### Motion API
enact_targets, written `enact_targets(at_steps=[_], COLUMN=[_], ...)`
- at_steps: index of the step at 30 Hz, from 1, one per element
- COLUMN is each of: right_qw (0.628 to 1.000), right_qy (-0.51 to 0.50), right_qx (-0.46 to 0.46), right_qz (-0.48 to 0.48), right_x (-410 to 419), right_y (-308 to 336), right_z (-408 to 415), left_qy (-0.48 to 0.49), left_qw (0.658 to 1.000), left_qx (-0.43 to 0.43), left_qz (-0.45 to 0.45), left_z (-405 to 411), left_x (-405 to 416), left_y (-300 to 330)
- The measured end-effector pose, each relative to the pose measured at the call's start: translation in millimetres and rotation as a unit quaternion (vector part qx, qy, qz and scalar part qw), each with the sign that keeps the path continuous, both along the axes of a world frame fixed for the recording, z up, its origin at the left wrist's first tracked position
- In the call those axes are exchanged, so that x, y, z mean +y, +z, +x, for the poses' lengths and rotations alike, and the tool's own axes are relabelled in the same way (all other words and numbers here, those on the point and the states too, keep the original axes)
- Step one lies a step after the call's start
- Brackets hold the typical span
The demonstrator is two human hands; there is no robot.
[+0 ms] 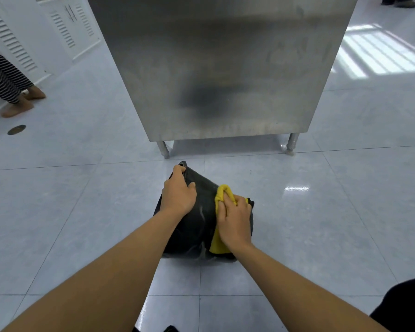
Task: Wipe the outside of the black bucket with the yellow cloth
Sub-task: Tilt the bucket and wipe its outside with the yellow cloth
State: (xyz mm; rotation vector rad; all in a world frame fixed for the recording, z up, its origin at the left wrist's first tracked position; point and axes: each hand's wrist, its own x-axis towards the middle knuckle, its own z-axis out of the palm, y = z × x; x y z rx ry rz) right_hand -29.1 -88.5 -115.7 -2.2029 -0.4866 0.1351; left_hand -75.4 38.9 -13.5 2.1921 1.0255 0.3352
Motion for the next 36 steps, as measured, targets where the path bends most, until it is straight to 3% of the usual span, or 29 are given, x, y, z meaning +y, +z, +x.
enact_targets(at_steps=[6, 9, 13, 20, 26, 30, 33, 36], right_qw=[0.988, 0.983, 0.99, 0.998, 0.983, 0.989, 0.997, 1.0], right_qy=[-0.091, -0.113, -0.105, -0.002, 0.072, 0.062, 0.04, -0.004], right_qx=[0.103, 0.128, 0.087, -0.031, -0.047, -0.058, -0.044, -0.01], right_qz=[-0.066, -0.061, -0.037, 0.048, 0.16, 0.118, 0.047, 0.008], right_x=[-34.0, -35.5, -28.8, 11.1, 30.7, 26.5, 19.2, 4.0], right_y=[-26.9, -27.8, -26.0, 6.8, 40.4, 28.7, 16.4, 1.4], right_z=[16.8, 15.9, 9.6, -9.4, -35.2, -23.1, -17.8, -9.6], left_qy=[-0.051, -0.073, -0.118, -0.043, -0.081, -0.077, -0.087, -0.08], left_qw=[0.996, 0.994, 0.99, 0.992, 0.982, 0.988, 0.993, 0.992], left_qx=[0.072, 0.082, 0.053, 0.009, 0.022, 0.009, 0.055, 0.078], left_qz=[0.028, -0.003, -0.063, -0.116, -0.169, -0.133, -0.063, -0.066], left_z=[-1.0, 0.7, 0.6, 4.7, 3.5, 2.5, 3.0, 1.1], left_x=[-3.9, -7.0, -5.2, -8.8, 1.0, 2.5, 2.5, 3.9], left_y=[2.7, 2.4, 2.3, 3.0, 12.2, 7.1, 3.3, 4.4])
